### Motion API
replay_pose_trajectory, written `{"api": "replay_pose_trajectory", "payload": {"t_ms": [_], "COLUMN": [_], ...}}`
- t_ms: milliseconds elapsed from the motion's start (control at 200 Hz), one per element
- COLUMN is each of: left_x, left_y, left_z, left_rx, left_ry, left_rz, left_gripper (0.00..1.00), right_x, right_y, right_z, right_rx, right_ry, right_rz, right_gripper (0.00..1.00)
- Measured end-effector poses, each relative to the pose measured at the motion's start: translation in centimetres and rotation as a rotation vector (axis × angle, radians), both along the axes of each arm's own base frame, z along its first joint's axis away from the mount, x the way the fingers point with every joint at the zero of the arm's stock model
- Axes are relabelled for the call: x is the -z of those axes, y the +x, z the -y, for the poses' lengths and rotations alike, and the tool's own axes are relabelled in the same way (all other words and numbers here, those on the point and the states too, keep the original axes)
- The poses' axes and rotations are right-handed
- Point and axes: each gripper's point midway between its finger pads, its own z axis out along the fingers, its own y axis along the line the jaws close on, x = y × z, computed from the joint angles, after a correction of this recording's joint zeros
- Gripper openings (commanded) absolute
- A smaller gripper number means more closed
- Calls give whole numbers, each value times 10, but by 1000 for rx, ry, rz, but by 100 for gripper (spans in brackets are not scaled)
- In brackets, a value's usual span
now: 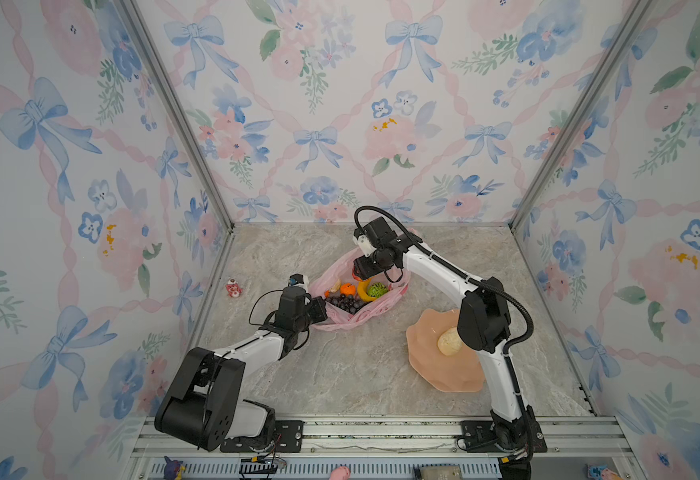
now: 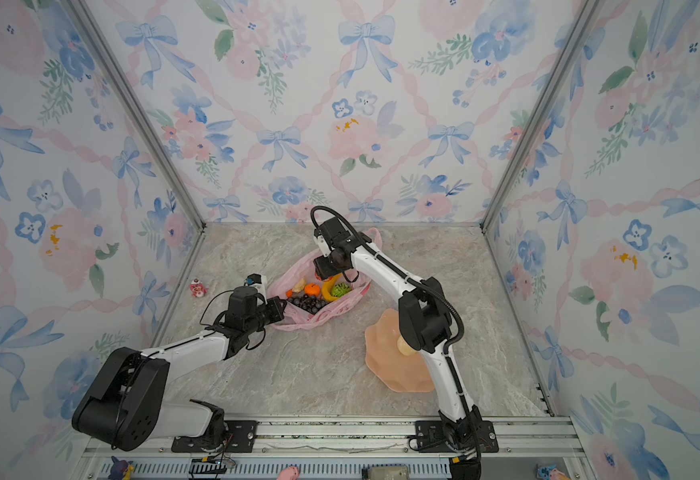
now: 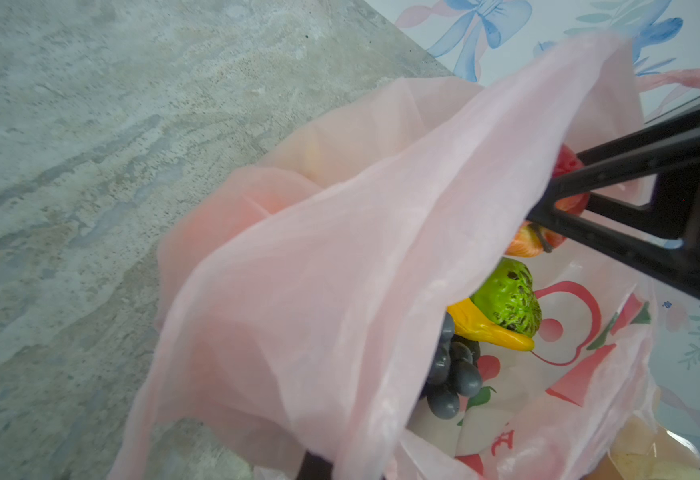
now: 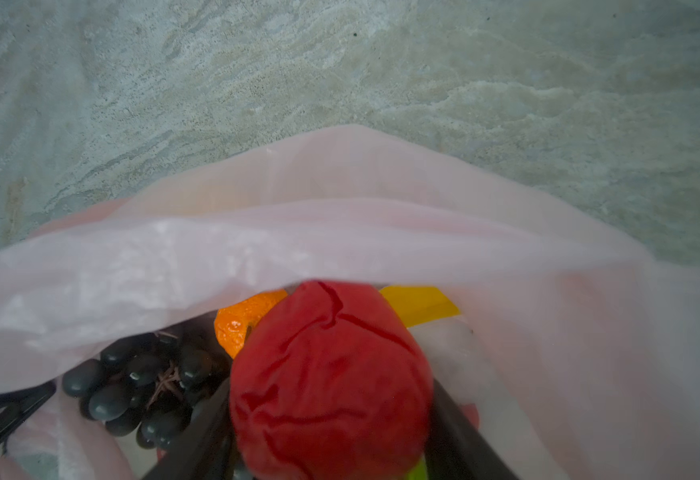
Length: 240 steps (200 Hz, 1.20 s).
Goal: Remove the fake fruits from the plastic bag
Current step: 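Lift the red apple out and carry it to the peach bowl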
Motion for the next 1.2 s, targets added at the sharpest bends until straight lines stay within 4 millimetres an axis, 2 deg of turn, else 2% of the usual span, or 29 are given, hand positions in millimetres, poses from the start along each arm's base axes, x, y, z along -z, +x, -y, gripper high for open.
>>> {"api": "replay_pose_trajectory", "payload": {"t_ms": [140, 255, 390, 540, 710, 955, 1060, 1200], "left_x": [0, 0, -1, -2, -3, 1, 1, 1], "left_y": [0, 0, 0, 1, 2, 4, 3, 3], "left_z": [0, 0, 0, 2, 4, 6, 7, 7], "left_rx": [0, 0, 1, 7, 15, 26, 27, 30], "left_ry": [0, 0, -2, -7, -15, -23, -23, -25], "left_rz": [0, 1, 3, 7, 16, 11, 10, 10], "left_gripper": [0, 0, 0, 0, 0, 0, 0, 0], "right_x": [-22, -43, -65, -67, -47, 4, 21, 32], "right_y": [-23, -47, -78, -113, -159, -216, -232, -243], "right_z": [14, 34, 68, 111, 141, 168, 182, 203], "right_rx": [18, 46, 110, 211, 295, 417, 491, 609], "right_ry": [28, 55, 99, 118, 121, 115, 117, 168], "right_rz": [-16, -24, -43, -97, -202, -384, -442, -475], "right_gripper": [55, 55, 55, 54, 53, 51, 51, 51]}}
